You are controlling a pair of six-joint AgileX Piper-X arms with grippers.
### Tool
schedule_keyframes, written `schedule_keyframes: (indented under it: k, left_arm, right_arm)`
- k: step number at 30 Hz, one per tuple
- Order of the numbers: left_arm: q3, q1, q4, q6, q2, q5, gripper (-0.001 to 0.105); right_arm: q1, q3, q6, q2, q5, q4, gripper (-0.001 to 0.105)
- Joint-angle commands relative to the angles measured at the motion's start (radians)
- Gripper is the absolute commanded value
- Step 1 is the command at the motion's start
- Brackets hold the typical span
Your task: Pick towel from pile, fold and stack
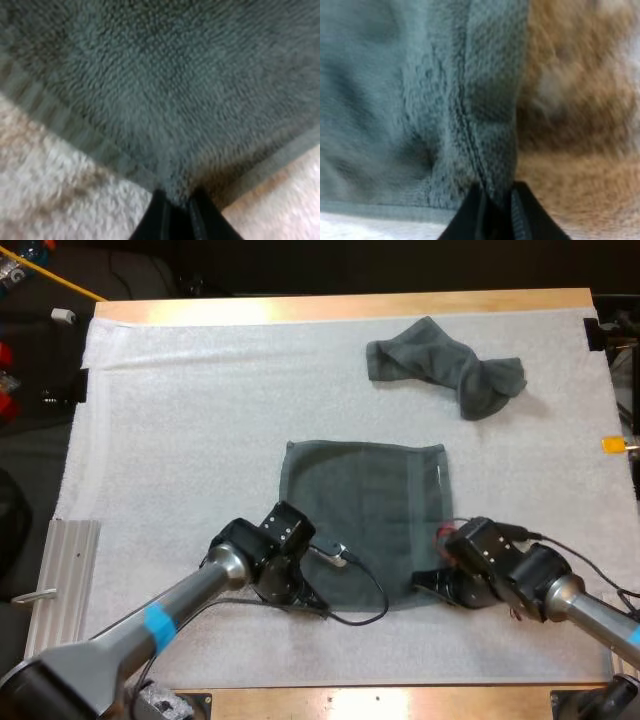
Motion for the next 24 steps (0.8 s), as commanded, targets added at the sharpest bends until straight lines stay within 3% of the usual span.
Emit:
schedule_keyframes:
  k: [1,6,18,22,24]
  left_arm:
    - [-0.001,-0.005,0.027,0.009,-0.036,-0.014,0.000]
    - [-0.001,-0.005,0.140,0.071,-0.152,-0.014,0.000]
    - [-0.001,-0.005,0.283,0.118,-0.260,-0.014,0.000]
    - [-0.006,-0.005,0.277,0.125,-0.269,-0.012,0.000]
    - [-0.009,-0.005,0.250,0.125,-0.269,0.025,0.000]
  right_arm:
    - [-0.002,-0.023,-0.030,-0.024,0.006,0.013,0.000]
    - [-0.002,-0.098,-0.110,-0.081,0.006,0.106,0.000]
    - [0.019,-0.150,-0.124,-0.157,-0.108,0.339,0.000]
    - [0.070,-0.150,-0.121,-0.164,-0.108,0.320,0.000]
    - [0.080,-0.150,-0.086,-0.160,-0.108,0.278,0.000]
